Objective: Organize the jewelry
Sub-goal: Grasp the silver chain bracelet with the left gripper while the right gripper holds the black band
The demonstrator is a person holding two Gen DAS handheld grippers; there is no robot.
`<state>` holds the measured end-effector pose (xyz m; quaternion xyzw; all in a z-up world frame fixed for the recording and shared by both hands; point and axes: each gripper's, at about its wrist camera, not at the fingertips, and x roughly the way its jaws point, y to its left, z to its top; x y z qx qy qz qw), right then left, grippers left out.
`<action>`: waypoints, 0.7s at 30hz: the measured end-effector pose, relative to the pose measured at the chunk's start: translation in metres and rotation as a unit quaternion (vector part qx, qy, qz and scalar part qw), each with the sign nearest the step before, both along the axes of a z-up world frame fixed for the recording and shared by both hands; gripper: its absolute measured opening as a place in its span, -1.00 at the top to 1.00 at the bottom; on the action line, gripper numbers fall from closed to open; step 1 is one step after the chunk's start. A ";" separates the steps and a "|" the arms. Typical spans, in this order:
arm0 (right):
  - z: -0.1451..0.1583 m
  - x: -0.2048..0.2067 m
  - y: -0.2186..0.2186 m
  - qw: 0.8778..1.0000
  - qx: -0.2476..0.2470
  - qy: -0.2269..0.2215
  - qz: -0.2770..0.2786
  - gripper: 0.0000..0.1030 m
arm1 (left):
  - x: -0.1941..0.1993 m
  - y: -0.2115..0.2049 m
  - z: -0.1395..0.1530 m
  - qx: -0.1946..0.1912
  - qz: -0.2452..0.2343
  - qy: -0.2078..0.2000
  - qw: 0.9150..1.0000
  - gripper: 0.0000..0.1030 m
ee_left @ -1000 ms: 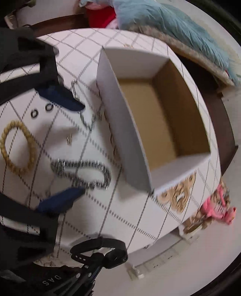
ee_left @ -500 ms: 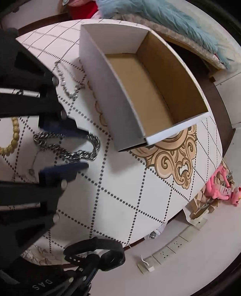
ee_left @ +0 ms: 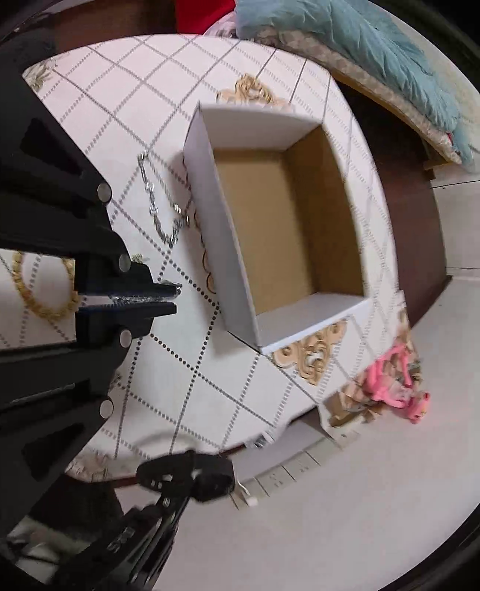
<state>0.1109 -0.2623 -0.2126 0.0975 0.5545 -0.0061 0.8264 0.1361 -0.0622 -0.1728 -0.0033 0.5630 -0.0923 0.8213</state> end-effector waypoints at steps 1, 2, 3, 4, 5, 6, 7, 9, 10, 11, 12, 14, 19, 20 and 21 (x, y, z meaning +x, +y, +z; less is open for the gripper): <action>0.004 0.000 0.002 1.000 0.003 -0.003 0.004 0.90 | 0.000 0.002 0.008 -0.003 0.000 -0.008 1.000 1.00; 0.009 -0.001 0.005 1.000 0.006 -0.008 0.011 0.90 | -0.003 0.007 0.021 -0.007 0.000 -0.021 1.000 1.00; 0.016 0.000 0.009 1.000 0.007 -0.013 0.018 0.90 | -0.004 0.011 0.030 -0.012 0.002 -0.031 0.999 1.00; 0.020 0.001 0.011 1.000 0.008 -0.016 0.022 0.90 | -0.005 0.017 0.042 -0.020 0.004 -0.044 0.999 1.00; 0.027 0.002 0.015 0.999 0.011 -0.020 0.029 0.90 | -0.004 0.022 0.052 -0.023 0.005 -0.054 0.998 1.00; 0.032 0.004 0.018 0.999 0.015 -0.024 0.033 0.90 | -0.003 0.028 0.061 -0.029 0.009 -0.065 0.997 1.00; 0.039 0.006 0.023 0.999 0.019 -0.030 0.039 0.90 | -0.001 0.033 0.071 -0.033 0.010 -0.076 0.997 1.00; 0.054 0.012 0.033 0.998 0.019 -0.044 0.050 0.90 | 0.005 0.041 0.082 -0.040 0.014 -0.086 0.995 1.00; 0.058 0.014 0.037 0.997 0.018 -0.049 0.053 0.91 | 0.009 0.045 0.082 -0.047 0.018 -0.088 0.995 0.98; 0.063 0.017 0.043 0.997 0.013 -0.055 0.058 0.91 | 0.012 0.047 0.080 -0.046 0.020 -0.083 0.995 0.94; 0.065 0.019 0.048 0.996 0.007 -0.058 0.061 0.91 | 0.015 0.050 0.071 -0.048 0.024 -0.064 0.997 0.93; 0.063 0.022 0.054 0.996 0.000 -0.059 0.060 0.91 | 0.017 0.051 0.051 -0.066 0.032 -0.022 0.997 0.52; 0.039 0.019 0.054 0.998 -0.019 -0.037 0.048 0.91 | 0.015 0.042 -0.020 -0.118 0.058 0.079 0.988 -0.15; 0.033 0.017 0.052 0.998 -0.023 -0.031 0.045 0.91 | 0.013 0.037 -0.031 -0.124 0.061 0.093 0.986 -0.15; 0.027 0.015 0.049 0.999 -0.024 -0.023 0.040 0.91 | 0.012 0.032 -0.038 -0.121 0.064 0.099 0.986 -0.15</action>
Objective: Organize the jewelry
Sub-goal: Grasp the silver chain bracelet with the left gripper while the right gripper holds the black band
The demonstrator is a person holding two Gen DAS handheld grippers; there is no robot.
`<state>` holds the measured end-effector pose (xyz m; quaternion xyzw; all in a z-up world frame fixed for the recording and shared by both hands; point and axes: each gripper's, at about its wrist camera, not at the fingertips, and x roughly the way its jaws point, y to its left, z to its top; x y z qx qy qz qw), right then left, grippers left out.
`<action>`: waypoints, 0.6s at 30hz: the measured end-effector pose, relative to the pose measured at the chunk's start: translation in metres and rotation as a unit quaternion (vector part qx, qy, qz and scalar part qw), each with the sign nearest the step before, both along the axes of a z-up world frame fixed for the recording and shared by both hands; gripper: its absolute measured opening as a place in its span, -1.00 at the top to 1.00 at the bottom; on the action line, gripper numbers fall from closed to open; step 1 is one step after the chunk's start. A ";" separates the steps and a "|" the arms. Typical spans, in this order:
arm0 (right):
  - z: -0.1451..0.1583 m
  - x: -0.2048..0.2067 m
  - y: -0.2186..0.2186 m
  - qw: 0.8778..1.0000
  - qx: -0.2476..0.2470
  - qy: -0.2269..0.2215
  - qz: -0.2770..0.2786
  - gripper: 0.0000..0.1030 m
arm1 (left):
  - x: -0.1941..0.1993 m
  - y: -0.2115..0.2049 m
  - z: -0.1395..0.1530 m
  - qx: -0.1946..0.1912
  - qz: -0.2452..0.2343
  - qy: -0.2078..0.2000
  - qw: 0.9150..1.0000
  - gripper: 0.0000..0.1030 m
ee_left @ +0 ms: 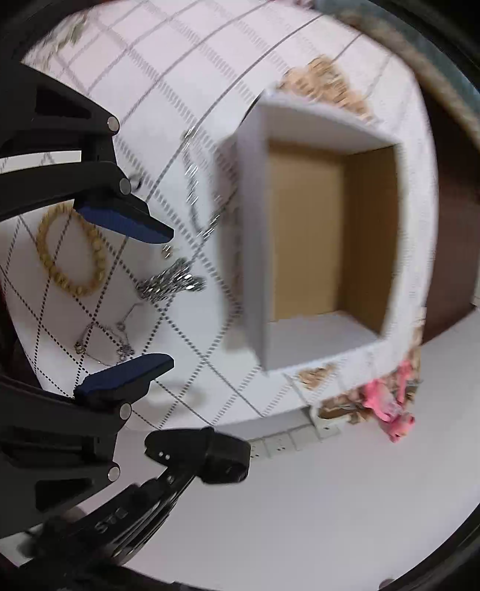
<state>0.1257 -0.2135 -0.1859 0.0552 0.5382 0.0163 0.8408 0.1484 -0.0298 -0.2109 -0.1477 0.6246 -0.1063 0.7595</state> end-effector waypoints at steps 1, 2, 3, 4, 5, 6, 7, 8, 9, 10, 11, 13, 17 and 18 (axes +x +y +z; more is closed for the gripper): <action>-0.004 -0.002 -0.005 1.000 -0.001 0.004 -0.004 0.91 | -0.002 -0.004 -0.008 0.012 0.005 0.010 1.000 -0.15; -0.009 -0.004 -0.010 1.000 -0.002 0.008 -0.011 0.91 | -0.004 -0.009 -0.012 0.019 0.007 0.017 1.000 -0.15; -0.013 -0.006 -0.015 1.000 -0.004 0.012 -0.017 0.91 | -0.007 -0.013 -0.019 0.022 0.012 0.021 0.999 -0.15; -0.016 -0.008 -0.020 1.000 -0.004 0.015 -0.023 0.90 | -0.008 -0.017 -0.020 0.027 0.014 0.021 0.999 -0.12; -0.019 -0.010 -0.025 0.999 -0.004 0.018 -0.029 0.90 | -0.009 -0.021 -0.023 0.035 0.014 0.020 0.999 -0.10; -0.022 -0.012 -0.030 0.999 -0.004 0.020 -0.035 0.90 | -0.010 -0.025 -0.025 0.044 0.013 0.017 0.999 -0.10; -0.024 -0.012 -0.034 0.999 -0.005 0.022 -0.040 0.90 | -0.009 -0.030 -0.028 0.058 0.009 0.012 0.998 -0.10; -0.027 -0.013 -0.038 0.999 -0.005 0.024 -0.044 0.90 | -0.008 -0.034 -0.030 0.072 0.007 0.009 0.997 -0.10; -0.030 -0.014 -0.041 0.998 -0.005 0.027 -0.048 0.90 | -0.006 -0.036 -0.033 0.083 0.005 0.007 0.997 -0.07; -0.032 -0.014 -0.044 0.998 -0.006 0.028 -0.051 0.90 | -0.005 -0.040 -0.034 0.095 -0.001 -0.002 0.995 -0.02; -0.033 -0.015 -0.046 0.998 -0.006 0.030 -0.054 0.90 | -0.004 -0.045 -0.033 0.107 -0.009 -0.013 0.994 0.19; -0.036 -0.016 -0.050 0.998 -0.007 0.032 -0.059 0.90 | -0.002 -0.051 -0.033 0.125 -0.019 -0.023 0.992 0.49; -0.035 -0.017 -0.051 0.997 -0.009 0.030 -0.064 0.90 | 0.000 -0.048 -0.033 0.118 -0.028 -0.034 0.992 0.80; -0.034 -0.017 -0.052 0.997 -0.009 0.029 -0.065 0.90 | -0.001 -0.045 -0.030 0.115 -0.026 -0.040 0.992 0.80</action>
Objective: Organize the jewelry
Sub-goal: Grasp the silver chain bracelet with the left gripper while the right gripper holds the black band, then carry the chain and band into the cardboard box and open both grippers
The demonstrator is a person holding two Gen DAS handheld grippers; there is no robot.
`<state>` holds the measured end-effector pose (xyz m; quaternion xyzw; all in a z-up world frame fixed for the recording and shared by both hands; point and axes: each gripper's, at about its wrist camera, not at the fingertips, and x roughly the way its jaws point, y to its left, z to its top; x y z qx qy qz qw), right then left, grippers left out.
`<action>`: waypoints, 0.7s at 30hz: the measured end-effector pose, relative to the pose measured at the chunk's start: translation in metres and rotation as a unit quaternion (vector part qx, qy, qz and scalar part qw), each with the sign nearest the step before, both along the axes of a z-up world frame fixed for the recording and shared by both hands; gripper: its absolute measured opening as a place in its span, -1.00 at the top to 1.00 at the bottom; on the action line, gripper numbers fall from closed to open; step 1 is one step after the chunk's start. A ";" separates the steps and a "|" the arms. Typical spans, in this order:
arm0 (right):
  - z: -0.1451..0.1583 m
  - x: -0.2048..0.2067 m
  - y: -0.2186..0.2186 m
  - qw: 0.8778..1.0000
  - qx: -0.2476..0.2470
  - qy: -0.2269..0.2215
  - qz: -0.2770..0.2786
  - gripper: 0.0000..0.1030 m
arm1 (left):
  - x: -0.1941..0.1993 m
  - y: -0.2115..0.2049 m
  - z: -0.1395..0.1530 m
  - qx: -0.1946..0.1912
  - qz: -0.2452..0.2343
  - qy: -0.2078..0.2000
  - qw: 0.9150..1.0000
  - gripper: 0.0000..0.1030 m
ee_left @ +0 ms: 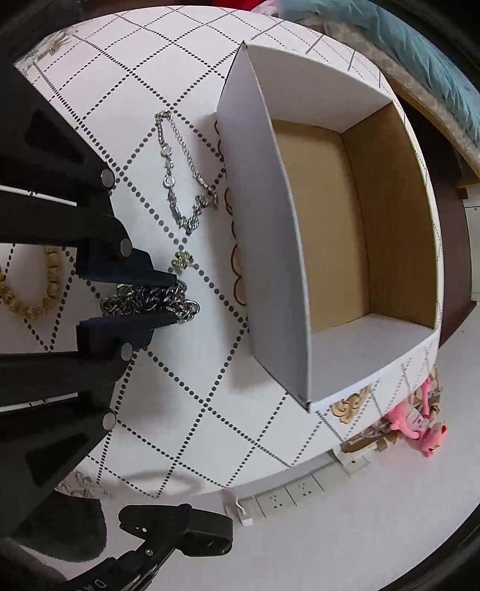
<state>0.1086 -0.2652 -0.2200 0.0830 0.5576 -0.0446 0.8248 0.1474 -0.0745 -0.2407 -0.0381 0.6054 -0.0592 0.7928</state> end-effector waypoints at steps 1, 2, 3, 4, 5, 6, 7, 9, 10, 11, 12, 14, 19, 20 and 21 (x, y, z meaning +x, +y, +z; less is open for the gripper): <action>0.001 0.000 0.000 1.000 0.000 -0.001 -0.001 0.90 | -0.001 0.004 0.005 -0.005 0.000 -0.005 1.000 0.80; 0.003 0.000 0.000 1.000 0.002 -0.003 -0.003 0.90 | -0.004 0.007 0.010 -0.011 0.000 -0.009 1.000 0.80; 0.005 0.000 -0.001 1.000 0.004 -0.005 -0.004 0.90 | -0.008 0.008 0.013 -0.018 -0.004 -0.014 1.000 0.80; 0.007 0.000 -0.001 1.000 0.007 -0.007 -0.004 0.90 | -0.011 0.010 0.019 -0.025 -0.013 -0.019 0.999 0.80; 0.010 0.000 -0.001 1.000 0.010 -0.010 -0.004 0.90 | -0.015 0.013 0.025 -0.027 -0.021 -0.025 0.999 0.80; 0.013 -0.001 0.000 1.000 0.014 -0.012 -0.002 0.90 | -0.019 0.018 0.028 -0.028 -0.026 -0.028 0.999 0.80; 0.016 -0.002 0.000 1.000 0.016 -0.015 0.000 0.90 | -0.024 0.022 0.032 -0.028 -0.030 -0.030 0.999 0.80; 0.023 -0.003 0.003 1.000 0.021 -0.023 0.006 0.90 | -0.032 0.033 0.042 -0.029 -0.028 -0.038 0.998 0.80; 0.027 -0.003 0.004 0.999 0.024 -0.026 0.008 0.90 | -0.035 0.039 0.048 -0.034 -0.026 -0.040 0.998 0.80; 0.031 -0.003 0.005 0.999 0.026 -0.029 0.011 0.90 | -0.039 0.044 0.054 -0.039 -0.022 -0.045 0.998 0.80; 0.036 -0.004 0.008 0.999 0.029 -0.033 0.015 0.90 | -0.042 0.048 0.061 -0.043 -0.020 -0.052 0.998 0.80; 0.044 -0.003 0.013 0.998 0.036 -0.038 0.023 0.90 | -0.044 0.050 0.076 -0.050 -0.017 -0.064 0.997 0.80; 0.067 0.005 0.031 0.996 0.055 -0.054 0.047 0.91 | -0.035 0.068 0.120 -0.084 -0.009 -0.097 0.992 0.80; 0.072 0.008 0.037 0.995 0.058 -0.058 0.054 0.91 | -0.032 0.071 0.128 -0.089 -0.008 -0.105 0.990 0.80; 0.077 0.013 0.043 0.994 0.060 -0.061 0.061 0.91 | -0.029 0.075 0.137 -0.092 -0.008 -0.112 0.989 0.80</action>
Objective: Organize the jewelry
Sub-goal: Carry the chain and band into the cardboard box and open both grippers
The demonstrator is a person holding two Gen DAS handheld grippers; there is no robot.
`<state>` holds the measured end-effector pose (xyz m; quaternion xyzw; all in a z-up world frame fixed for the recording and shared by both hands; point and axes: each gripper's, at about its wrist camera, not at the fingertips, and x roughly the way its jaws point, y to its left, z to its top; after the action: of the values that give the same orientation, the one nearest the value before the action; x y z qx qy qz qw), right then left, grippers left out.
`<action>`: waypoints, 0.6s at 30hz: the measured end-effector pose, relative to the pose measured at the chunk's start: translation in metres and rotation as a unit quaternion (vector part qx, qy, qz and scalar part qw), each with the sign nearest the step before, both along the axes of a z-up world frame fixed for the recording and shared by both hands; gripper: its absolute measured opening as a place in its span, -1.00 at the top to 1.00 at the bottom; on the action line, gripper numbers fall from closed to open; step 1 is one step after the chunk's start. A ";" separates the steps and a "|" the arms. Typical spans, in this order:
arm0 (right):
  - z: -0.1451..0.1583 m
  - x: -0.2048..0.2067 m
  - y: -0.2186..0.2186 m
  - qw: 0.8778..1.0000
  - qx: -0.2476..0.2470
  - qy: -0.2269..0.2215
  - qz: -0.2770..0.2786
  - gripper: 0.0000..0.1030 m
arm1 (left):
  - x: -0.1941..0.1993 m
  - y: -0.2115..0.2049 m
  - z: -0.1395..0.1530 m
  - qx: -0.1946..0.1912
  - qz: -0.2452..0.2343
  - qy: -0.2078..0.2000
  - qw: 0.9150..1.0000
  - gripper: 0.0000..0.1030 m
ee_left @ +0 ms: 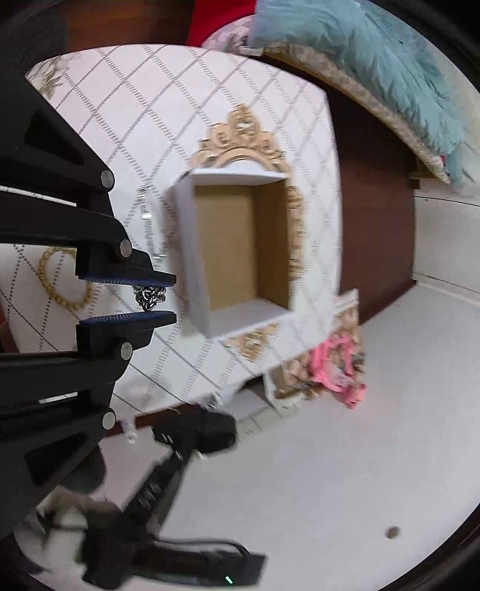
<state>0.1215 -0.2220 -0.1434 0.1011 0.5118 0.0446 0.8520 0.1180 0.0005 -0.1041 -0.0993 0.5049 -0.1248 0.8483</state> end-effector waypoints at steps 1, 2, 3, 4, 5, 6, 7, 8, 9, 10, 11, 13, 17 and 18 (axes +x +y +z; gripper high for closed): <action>0.003 0.005 0.005 1.000 0.003 -0.002 0.006 0.91 | 0.006 0.003 0.007 -0.002 -0.001 -0.007 1.000 0.80; 0.005 0.010 0.011 1.000 0.007 -0.002 0.013 0.91 | 0.014 0.004 0.011 -0.002 -0.002 -0.011 1.000 0.80; 0.007 0.018 0.019 1.000 0.010 -0.003 0.020 0.91 | 0.024 0.005 0.013 -0.002 -0.004 -0.012 1.000 0.80; 0.008 0.022 0.024 1.000 0.010 -0.003 0.027 0.91 | 0.033 0.008 0.014 -0.001 -0.004 -0.011 1.000 0.80; 0.007 0.031 0.033 0.999 0.008 0.000 0.037 0.91 | 0.042 0.010 0.013 -0.002 -0.002 -0.011 1.000 0.80; 0.006 0.037 0.039 0.999 0.008 0.002 0.042 0.91 | 0.055 0.012 0.010 0.001 -0.003 -0.006 1.000 0.80; 0.003 0.046 0.047 0.999 0.007 0.007 0.052 0.91 | 0.061 0.014 0.007 0.001 -0.001 -0.002 1.000 0.80; 0.000 0.056 0.057 0.998 0.004 0.014 0.061 0.91 | 0.071 0.017 0.002 -0.001 0.002 0.004 1.000 0.80; -0.003 0.064 0.064 0.998 0.000 0.018 0.066 0.91 | 0.077 0.020 -0.001 0.000 0.004 0.010 1.000 0.80; -0.007 0.072 0.070 0.997 -0.006 0.023 0.074 0.91 | 0.085 0.023 -0.007 0.000 0.006 0.016 1.000 0.80; -0.010 0.078 0.076 0.996 -0.012 0.028 0.079 0.91 | 0.091 0.025 -0.011 -0.001 0.008 0.022 1.000 0.80; -0.017 0.091 0.089 0.995 -0.026 0.037 0.093 0.91 | 0.103 0.031 -0.021 -0.005 0.011 0.039 0.999 0.80; -0.033 0.114 0.107 0.991 -0.049 0.056 0.115 0.90 | 0.123 0.042 -0.036 -0.005 0.025 0.065 0.998 0.77; -0.038 0.120 0.111 0.990 -0.051 0.064 0.119 0.90 | 0.127 0.045 -0.039 0.000 0.034 0.071 0.997 0.77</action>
<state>0.2410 -0.1107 -0.1810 -0.0014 0.5751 0.1131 0.8102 0.2450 0.0453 -0.1426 -0.1248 0.5603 -0.0881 0.8141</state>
